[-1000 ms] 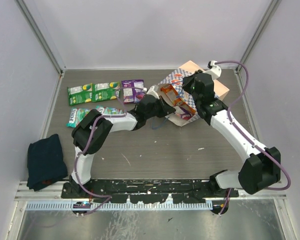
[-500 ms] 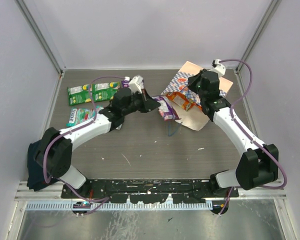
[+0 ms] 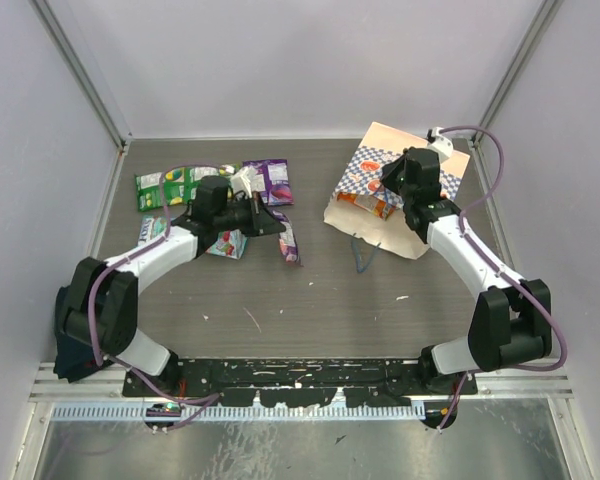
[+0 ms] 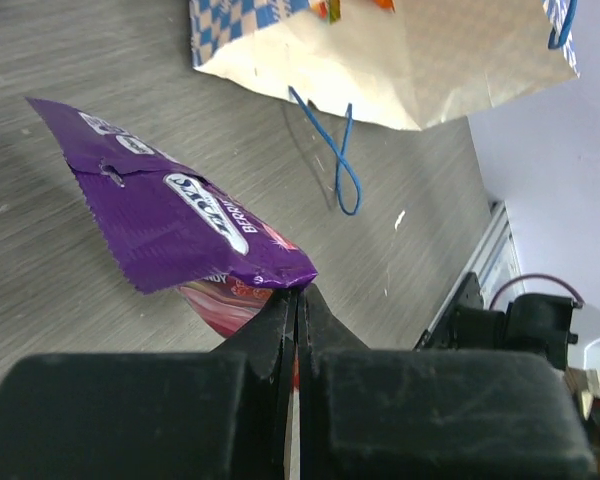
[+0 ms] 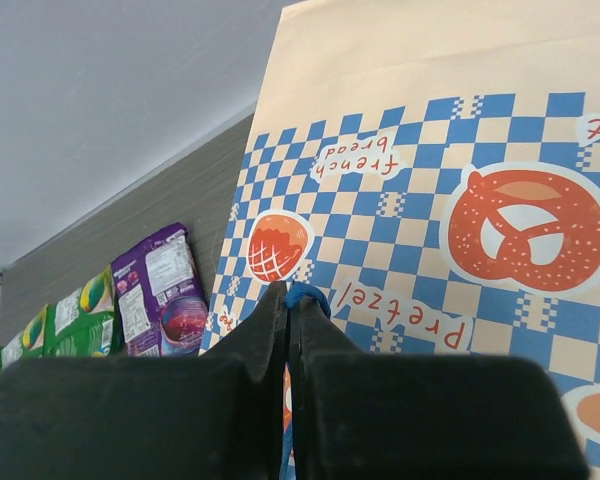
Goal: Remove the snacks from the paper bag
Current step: Place the snack at the center of the board.
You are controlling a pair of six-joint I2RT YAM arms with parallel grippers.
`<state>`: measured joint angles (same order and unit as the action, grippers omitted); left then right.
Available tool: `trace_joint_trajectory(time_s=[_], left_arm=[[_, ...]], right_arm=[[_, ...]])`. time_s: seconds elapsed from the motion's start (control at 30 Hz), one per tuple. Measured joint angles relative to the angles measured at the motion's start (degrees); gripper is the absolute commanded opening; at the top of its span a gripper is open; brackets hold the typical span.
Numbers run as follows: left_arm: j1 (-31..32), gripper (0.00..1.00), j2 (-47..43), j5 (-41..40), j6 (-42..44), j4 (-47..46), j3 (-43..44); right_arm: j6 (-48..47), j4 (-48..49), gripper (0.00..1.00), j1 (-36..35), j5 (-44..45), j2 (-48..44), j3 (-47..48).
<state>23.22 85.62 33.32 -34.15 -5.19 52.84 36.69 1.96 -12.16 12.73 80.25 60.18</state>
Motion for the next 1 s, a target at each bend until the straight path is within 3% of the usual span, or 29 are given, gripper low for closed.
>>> trace_joint_trajectory(time_s=[0.37,0.67,0.93,0.97,1.0], left_arm=[[-2.2,0.0,14.9,6.3,3.1,2.5,5.2],[-5.0,0.0,24.0,-6.7,13.5,20.2,18.4],[-5.2,0.0,24.5,-15.5,18.3,27.1,21.2],[-5.2,0.03,24.5,-16.2,18.6,27.7,21.2],[-5.2,0.16,24.5,-17.0,18.7,28.2,21.2]], right_arm=[[-0.5,0.3,0.01,0.0,-2.0,0.8,0.0],[-0.6,0.3,0.0,0.1,-3.3,0.8,0.0],[-0.6,0.3,0.0,0.3,-4.1,1.0,0.0],[-0.6,0.3,0.0,0.3,-4.3,1.2,0.0],[-0.6,0.3,0.0,0.3,-4.4,1.3,0.0]])
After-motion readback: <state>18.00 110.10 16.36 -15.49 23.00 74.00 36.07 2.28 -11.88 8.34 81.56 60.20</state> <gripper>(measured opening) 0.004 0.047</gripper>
